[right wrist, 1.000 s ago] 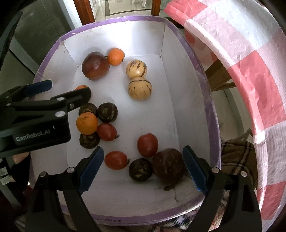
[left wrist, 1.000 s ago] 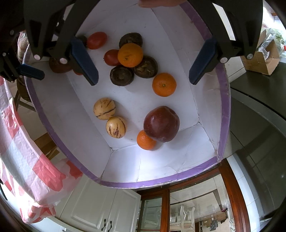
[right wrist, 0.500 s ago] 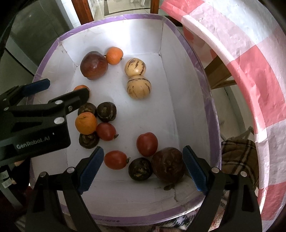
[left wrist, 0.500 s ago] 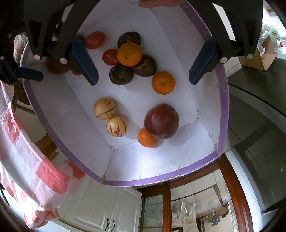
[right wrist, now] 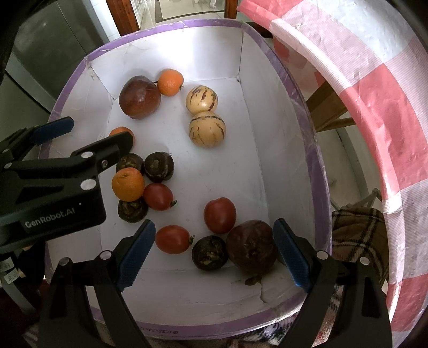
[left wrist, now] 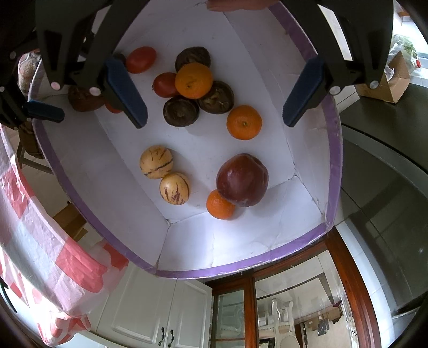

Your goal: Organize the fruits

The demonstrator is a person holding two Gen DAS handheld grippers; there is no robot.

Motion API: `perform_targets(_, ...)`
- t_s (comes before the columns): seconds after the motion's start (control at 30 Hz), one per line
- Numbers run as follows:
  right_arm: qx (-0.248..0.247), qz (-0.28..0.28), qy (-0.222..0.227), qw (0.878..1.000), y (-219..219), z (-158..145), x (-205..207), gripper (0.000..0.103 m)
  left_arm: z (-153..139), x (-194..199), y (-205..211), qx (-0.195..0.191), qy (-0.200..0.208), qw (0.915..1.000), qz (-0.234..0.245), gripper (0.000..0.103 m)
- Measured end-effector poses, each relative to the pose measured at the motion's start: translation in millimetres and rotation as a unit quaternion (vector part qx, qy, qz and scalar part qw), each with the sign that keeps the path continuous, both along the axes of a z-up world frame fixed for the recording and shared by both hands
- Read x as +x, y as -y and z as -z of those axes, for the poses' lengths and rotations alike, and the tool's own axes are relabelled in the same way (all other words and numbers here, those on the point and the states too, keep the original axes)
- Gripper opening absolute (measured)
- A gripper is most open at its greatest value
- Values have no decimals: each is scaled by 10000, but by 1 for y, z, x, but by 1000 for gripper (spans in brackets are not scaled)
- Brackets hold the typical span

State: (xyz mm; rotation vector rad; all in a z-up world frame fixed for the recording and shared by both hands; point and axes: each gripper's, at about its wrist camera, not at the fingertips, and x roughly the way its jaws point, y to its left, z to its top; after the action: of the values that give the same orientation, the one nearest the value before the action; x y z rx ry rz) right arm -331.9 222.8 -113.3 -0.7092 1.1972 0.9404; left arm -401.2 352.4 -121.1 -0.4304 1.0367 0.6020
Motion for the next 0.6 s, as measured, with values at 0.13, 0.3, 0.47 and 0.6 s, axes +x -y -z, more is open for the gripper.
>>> perform_targets(0.13, 0, -4, -1, 10000, 0, 0, 0, 87, 0, 0, 0, -1, 1, 10000, 1, 101)
perform_targets(0.3, -3, -7, -5, 10000, 1, 1, 0, 87, 0, 0, 1, -2, 3, 10000, -6, 101)
perform_targets(0.47, -3, -13, -4, 10000, 1, 1, 0, 87, 1, 0, 2, -7, 2, 10000, -14, 101)
perform_targets(0.6, -2, -24, -3, 10000, 2, 1, 0, 87, 1, 0, 2, -4, 10, 10000, -11, 101)
